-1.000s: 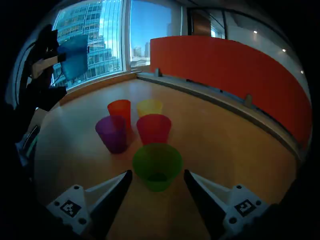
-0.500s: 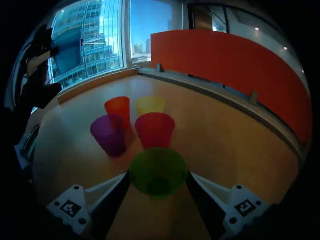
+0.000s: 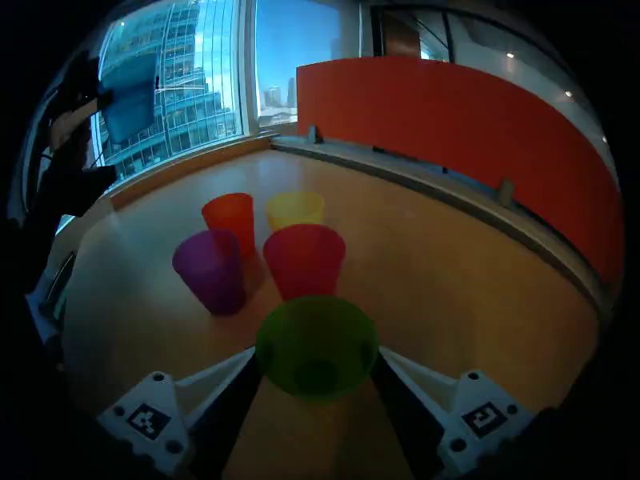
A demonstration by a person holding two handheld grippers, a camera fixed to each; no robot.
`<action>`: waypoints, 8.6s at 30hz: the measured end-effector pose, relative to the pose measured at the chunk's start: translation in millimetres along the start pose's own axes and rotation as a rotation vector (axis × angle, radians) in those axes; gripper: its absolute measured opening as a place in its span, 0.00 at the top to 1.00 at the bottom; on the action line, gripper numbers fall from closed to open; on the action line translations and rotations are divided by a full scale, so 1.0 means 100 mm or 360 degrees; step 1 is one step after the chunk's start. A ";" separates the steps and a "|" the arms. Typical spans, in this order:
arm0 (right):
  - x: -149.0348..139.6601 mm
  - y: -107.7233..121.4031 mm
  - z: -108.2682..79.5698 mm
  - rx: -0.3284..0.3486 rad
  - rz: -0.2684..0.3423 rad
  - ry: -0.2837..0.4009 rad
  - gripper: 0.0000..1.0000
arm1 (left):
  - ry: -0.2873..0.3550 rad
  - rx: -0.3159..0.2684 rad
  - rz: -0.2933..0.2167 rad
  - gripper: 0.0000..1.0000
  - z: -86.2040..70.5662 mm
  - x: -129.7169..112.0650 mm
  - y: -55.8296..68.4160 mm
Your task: Pour water
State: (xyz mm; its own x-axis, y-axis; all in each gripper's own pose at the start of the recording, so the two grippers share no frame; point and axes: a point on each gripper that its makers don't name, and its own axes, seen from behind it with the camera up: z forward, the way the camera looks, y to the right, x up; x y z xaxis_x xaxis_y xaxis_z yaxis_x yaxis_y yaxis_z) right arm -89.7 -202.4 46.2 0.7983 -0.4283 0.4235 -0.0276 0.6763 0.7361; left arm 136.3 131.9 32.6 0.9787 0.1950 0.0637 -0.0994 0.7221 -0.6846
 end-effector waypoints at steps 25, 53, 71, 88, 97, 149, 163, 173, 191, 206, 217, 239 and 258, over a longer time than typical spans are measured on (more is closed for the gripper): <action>0.57 -0.12 -0.61 -0.0036 -0.0024 0.0374 0.09 | 0.0084 0.0112 -0.0103 0.17 0.10 0.35 -0.14; 1.11 -0.35 -1.08 -0.0001 -0.0030 0.0769 0.10 | 0.0173 0.0098 -0.0157 0.17 0.06 0.52 -0.02; 1.22 -0.42 -1.14 0.0000 -0.0090 0.0827 0.09 | 0.0174 0.0101 -0.0150 0.17 0.02 0.49 -0.05; 1.24 -0.47 -1.13 0.0015 -0.0120 0.0825 0.09 | 0.0177 0.0107 -0.0139 0.17 -0.01 0.48 -0.06; 1.28 -0.56 -1.10 0.0052 -0.0125 0.0832 0.10 | 0.0193 0.0101 -0.0086 0.17 -0.01 0.47 -0.02; 1.42 -1.67 -0.73 0.0446 -0.0232 0.0833 0.10 | 0.0229 0.0214 0.0657 0.17 -0.08 0.91 0.14; 1.39 -1.76 -0.67 0.0479 -0.0237 0.0825 0.10 | 0.0196 0.0242 0.0854 0.17 -0.09 0.95 0.17; 1.38 -1.76 -0.66 0.0480 -0.0237 0.0825 0.10 | 0.0182 0.0260 0.0993 0.17 -0.10 0.99 0.22; 1.42 -1.73 -0.68 0.0468 -0.0238 0.0830 0.10 | 0.0172 0.0287 0.1204 0.17 -0.11 1.05 0.24; 1.44 -1.71 -0.69 0.0457 -0.0238 0.0837 0.10 | 0.0155 0.0293 0.1356 0.17 -0.09 1.05 0.27; 1.45 -1.70 -0.70 0.0452 -0.0241 0.0840 0.10 | 0.0152 0.0309 0.1455 0.17 -0.10 1.09 0.28; 1.48 -1.72 -0.74 0.0450 -0.0260 0.0852 0.11 | 0.0151 0.0354 0.1535 0.17 -0.12 1.12 0.24; 1.47 -1.70 -0.74 0.0442 -0.0259 0.0857 0.11 | 0.0161 0.0368 0.1626 0.17 -0.14 1.17 0.22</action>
State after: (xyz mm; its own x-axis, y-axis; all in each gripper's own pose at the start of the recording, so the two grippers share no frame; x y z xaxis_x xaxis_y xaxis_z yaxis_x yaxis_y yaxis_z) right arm 77.1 -335.9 -55.7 0.9946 -0.1015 0.0221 0.0222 0.4159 0.9092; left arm 251.6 161.2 15.0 0.4199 0.7338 -0.5340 -0.9071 0.3569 -0.2229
